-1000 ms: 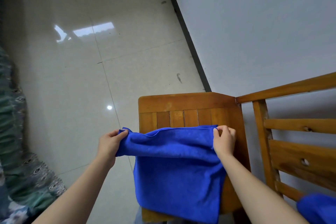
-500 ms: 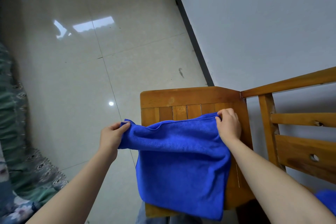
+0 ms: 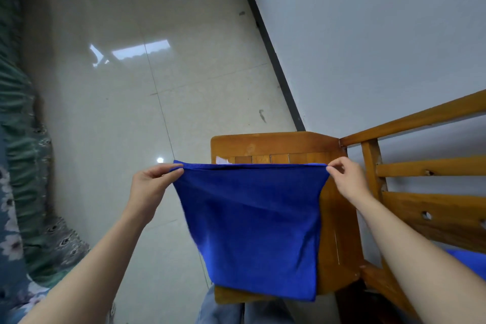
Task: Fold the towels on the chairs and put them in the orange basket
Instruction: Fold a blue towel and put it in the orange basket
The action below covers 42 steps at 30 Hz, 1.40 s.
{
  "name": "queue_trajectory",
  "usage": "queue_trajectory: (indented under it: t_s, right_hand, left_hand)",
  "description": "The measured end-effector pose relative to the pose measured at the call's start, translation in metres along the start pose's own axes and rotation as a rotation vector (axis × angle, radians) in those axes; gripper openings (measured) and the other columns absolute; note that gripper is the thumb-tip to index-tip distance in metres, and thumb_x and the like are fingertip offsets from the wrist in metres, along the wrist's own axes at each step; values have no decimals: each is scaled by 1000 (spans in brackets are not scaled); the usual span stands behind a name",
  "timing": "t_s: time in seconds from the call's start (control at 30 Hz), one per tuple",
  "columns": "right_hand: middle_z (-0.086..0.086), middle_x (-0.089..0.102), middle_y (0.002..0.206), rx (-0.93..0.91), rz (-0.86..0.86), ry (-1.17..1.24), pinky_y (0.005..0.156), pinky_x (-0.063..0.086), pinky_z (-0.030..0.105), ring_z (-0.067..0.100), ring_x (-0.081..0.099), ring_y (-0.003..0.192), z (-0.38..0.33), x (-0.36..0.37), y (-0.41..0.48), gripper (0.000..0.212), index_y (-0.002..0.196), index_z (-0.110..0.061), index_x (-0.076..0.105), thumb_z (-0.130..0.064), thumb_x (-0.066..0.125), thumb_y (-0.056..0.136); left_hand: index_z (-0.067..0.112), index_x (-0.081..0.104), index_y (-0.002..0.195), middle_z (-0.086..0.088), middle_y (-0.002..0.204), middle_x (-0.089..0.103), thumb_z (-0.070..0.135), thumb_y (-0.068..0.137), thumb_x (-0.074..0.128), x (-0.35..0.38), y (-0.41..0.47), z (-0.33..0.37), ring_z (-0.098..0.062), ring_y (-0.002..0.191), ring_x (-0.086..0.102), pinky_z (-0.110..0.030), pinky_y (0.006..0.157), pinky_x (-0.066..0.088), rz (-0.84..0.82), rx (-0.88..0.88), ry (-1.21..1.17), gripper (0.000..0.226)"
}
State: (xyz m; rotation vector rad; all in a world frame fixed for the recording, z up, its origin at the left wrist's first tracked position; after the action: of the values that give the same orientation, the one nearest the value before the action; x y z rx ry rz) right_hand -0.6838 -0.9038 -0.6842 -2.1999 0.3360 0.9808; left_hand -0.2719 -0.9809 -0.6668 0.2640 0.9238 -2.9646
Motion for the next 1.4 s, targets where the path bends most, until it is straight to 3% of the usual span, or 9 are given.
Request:
queue_trajectory:
  t_s: [0.3,0.43,0.53,0.7,0.83,0.97,1.13,1.27,1.4]
  right_hand:
    - [0,60,72,-242,63,118,67,42,27,19,58,72,-101,-119,-72,11,78,-12,60,-6,60,87]
    - [-1,59,74,-324,78,89,59,41,17,12,56,71,-137,-154,-106,5,85,-6,61,-5,57,89]
    - [3,60,79,-353,191,86,60,41,17,20,56,79,-154,-183,-120,5,89,-7,61,-7,56,90]
    - [20,63,110,-477,485,-21,83,43,26,27,57,100,-180,-223,-149,27,117,4,59,-6,49,94]
    - [27,61,105,-512,767,-85,83,41,29,38,58,98,-161,-239,-179,24,111,8,60,-2,45,95]
    - [23,57,107,-351,747,73,85,37,27,33,53,102,-101,-205,-200,21,109,6,57,-2,43,95]
    - [20,56,110,25,474,91,80,37,30,32,53,103,1,-103,-199,21,108,4,57,-3,41,96]
    - [16,53,118,186,220,-146,76,36,28,28,53,102,56,-35,-194,24,111,-1,57,-8,38,97]
    - [16,51,116,314,117,-150,78,42,33,20,46,87,95,-12,-190,20,106,-1,56,-6,39,97]
  left_hand:
    - [49,68,62,24,78,62,-7,74,70,-47,-55,132,-4,63,56,-18,61,43,-198,486,460,58]
    - [40,66,76,29,87,64,-12,71,71,-50,-94,179,-1,64,55,-15,57,40,-258,735,607,52]
    - [46,66,72,19,81,66,-11,71,72,-56,-103,206,2,65,56,-12,64,44,-207,785,543,57]
    - [49,59,75,36,81,60,-9,75,69,-45,-103,234,9,71,55,-4,70,43,-109,848,532,59]
    - [49,62,83,37,84,60,-7,76,69,-27,-125,230,8,74,56,-6,71,42,-167,898,484,56]
    - [53,64,73,27,87,66,-7,74,70,-16,-127,175,-1,80,62,-17,77,50,-368,747,479,60]
    - [35,59,68,42,91,61,-5,79,63,10,-118,41,17,97,57,-7,81,43,-624,338,650,42]
    - [31,50,69,18,84,65,-2,82,60,20,-122,-48,4,84,61,-21,79,46,-628,214,825,38]
    - [31,52,70,18,72,60,0,83,62,23,-129,-88,9,71,58,-9,65,41,-572,140,832,35]
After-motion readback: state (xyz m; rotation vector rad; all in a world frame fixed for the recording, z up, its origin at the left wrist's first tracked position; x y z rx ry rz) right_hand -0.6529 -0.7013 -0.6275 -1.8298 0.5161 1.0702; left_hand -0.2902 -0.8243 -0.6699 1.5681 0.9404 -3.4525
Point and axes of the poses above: each hand's wrist, its own y-axis towards the middle knuckle, its own x-axis out of the palm, z = x × y, the point moved 9 cm from there along y, towards the middle knuckle
